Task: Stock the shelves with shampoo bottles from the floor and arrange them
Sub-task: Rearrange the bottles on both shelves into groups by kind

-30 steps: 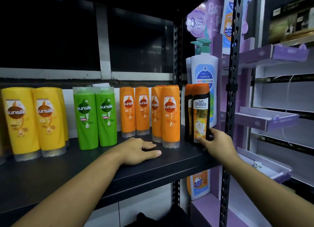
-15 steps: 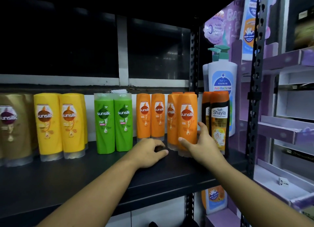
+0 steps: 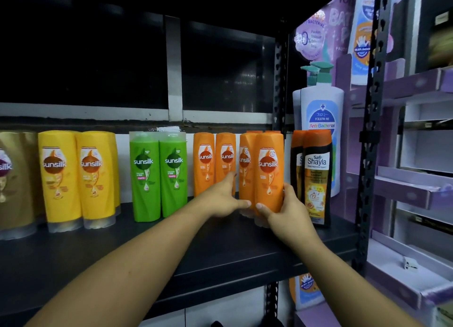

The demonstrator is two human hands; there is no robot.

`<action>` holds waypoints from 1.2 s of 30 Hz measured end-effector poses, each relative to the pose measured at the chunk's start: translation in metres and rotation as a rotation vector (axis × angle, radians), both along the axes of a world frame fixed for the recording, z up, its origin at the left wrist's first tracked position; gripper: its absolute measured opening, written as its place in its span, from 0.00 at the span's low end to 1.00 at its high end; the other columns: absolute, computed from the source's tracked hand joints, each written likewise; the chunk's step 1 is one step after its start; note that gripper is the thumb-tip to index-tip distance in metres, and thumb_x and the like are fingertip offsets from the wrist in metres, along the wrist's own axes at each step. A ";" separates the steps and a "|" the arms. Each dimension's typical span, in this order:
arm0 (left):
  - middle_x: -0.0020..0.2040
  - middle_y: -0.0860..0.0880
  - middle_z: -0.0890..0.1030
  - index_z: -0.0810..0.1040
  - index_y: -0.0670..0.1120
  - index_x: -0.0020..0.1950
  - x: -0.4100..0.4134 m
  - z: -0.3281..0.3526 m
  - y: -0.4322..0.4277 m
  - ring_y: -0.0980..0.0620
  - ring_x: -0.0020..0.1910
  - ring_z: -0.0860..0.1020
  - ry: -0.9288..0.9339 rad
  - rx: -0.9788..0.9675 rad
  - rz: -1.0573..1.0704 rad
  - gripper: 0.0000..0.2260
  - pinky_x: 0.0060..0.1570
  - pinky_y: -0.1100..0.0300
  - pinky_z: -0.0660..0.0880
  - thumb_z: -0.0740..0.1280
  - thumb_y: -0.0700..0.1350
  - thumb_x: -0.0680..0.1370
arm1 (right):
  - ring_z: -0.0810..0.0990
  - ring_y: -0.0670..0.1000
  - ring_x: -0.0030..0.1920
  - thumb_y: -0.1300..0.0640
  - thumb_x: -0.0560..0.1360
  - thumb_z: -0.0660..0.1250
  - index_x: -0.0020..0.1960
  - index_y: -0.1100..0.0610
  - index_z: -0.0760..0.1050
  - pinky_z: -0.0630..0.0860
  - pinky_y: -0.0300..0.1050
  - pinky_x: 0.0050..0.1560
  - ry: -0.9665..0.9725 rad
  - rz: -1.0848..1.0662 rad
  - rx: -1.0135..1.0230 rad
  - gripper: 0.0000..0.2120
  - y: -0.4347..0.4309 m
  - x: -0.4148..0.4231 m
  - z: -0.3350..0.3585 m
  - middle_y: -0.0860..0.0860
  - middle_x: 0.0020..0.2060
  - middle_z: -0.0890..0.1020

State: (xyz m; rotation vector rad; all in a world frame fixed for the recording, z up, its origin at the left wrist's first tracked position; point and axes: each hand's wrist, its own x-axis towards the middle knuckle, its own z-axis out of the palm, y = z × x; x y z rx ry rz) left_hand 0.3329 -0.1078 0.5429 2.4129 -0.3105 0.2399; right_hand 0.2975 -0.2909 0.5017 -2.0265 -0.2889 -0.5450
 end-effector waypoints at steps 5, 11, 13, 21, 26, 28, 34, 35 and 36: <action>0.79 0.52 0.66 0.49 0.68 0.80 0.014 -0.005 -0.006 0.43 0.76 0.69 0.029 -0.179 -0.058 0.49 0.72 0.36 0.68 0.79 0.48 0.73 | 0.73 0.53 0.67 0.49 0.75 0.75 0.76 0.48 0.60 0.72 0.47 0.59 -0.027 -0.034 0.000 0.36 0.001 0.002 -0.003 0.48 0.68 0.73; 0.77 0.52 0.70 0.54 0.63 0.80 0.020 -0.009 -0.004 0.45 0.75 0.70 0.029 -0.201 -0.069 0.45 0.73 0.37 0.68 0.79 0.50 0.73 | 0.73 0.54 0.68 0.51 0.75 0.74 0.76 0.49 0.59 0.71 0.49 0.62 -0.009 -0.047 -0.017 0.35 0.001 0.004 -0.001 0.48 0.69 0.73; 0.76 0.52 0.71 0.55 0.60 0.81 0.018 -0.009 -0.004 0.46 0.75 0.70 0.025 -0.208 -0.051 0.44 0.73 0.38 0.68 0.79 0.50 0.73 | 0.73 0.54 0.68 0.51 0.75 0.74 0.76 0.49 0.59 0.72 0.50 0.62 0.000 -0.052 -0.018 0.36 0.002 0.003 0.000 0.49 0.69 0.73; 0.74 0.49 0.73 0.61 0.51 0.76 0.004 -0.012 0.027 0.45 0.71 0.73 -0.094 -0.068 0.195 0.36 0.70 0.44 0.72 0.79 0.50 0.74 | 0.72 0.59 0.70 0.53 0.75 0.75 0.77 0.50 0.56 0.73 0.58 0.65 0.165 -0.024 -0.108 0.38 0.012 0.021 0.019 0.53 0.71 0.71; 0.70 0.45 0.75 0.63 0.48 0.72 -0.005 -0.018 0.038 0.43 0.67 0.76 -0.192 -0.005 0.360 0.31 0.65 0.47 0.75 0.77 0.49 0.76 | 0.70 0.60 0.72 0.53 0.74 0.75 0.77 0.51 0.57 0.71 0.60 0.67 0.243 0.066 -0.159 0.39 0.029 0.055 0.034 0.53 0.73 0.70; 0.68 0.45 0.77 0.63 0.48 0.70 -0.004 -0.022 0.038 0.43 0.65 0.78 -0.215 -0.008 0.402 0.29 0.62 0.48 0.77 0.76 0.48 0.76 | 0.70 0.60 0.72 0.54 0.74 0.75 0.78 0.51 0.57 0.72 0.58 0.67 0.259 0.092 -0.166 0.39 0.039 0.065 0.038 0.53 0.72 0.71; 0.66 0.46 0.78 0.58 0.51 0.75 0.002 -0.025 0.038 0.42 0.62 0.79 -0.263 0.000 0.470 0.33 0.61 0.45 0.77 0.74 0.45 0.77 | 0.71 0.58 0.71 0.55 0.76 0.74 0.77 0.50 0.59 0.71 0.57 0.67 0.256 0.170 -0.140 0.35 0.050 0.087 0.037 0.52 0.71 0.72; 0.66 0.45 0.78 0.57 0.51 0.76 0.002 -0.025 0.039 0.42 0.62 0.79 -0.262 -0.002 0.476 0.34 0.61 0.45 0.77 0.74 0.45 0.78 | 0.71 0.58 0.71 0.55 0.76 0.74 0.77 0.50 0.60 0.71 0.57 0.67 0.242 0.180 -0.132 0.35 0.051 0.088 0.034 0.52 0.71 0.72; 0.67 0.45 0.77 0.55 0.51 0.77 0.002 -0.025 0.039 0.41 0.62 0.79 -0.264 0.000 0.480 0.35 0.61 0.45 0.77 0.74 0.45 0.78 | 0.71 0.58 0.71 0.54 0.76 0.73 0.76 0.50 0.60 0.71 0.56 0.67 0.222 0.188 -0.118 0.34 0.050 0.089 0.030 0.52 0.71 0.72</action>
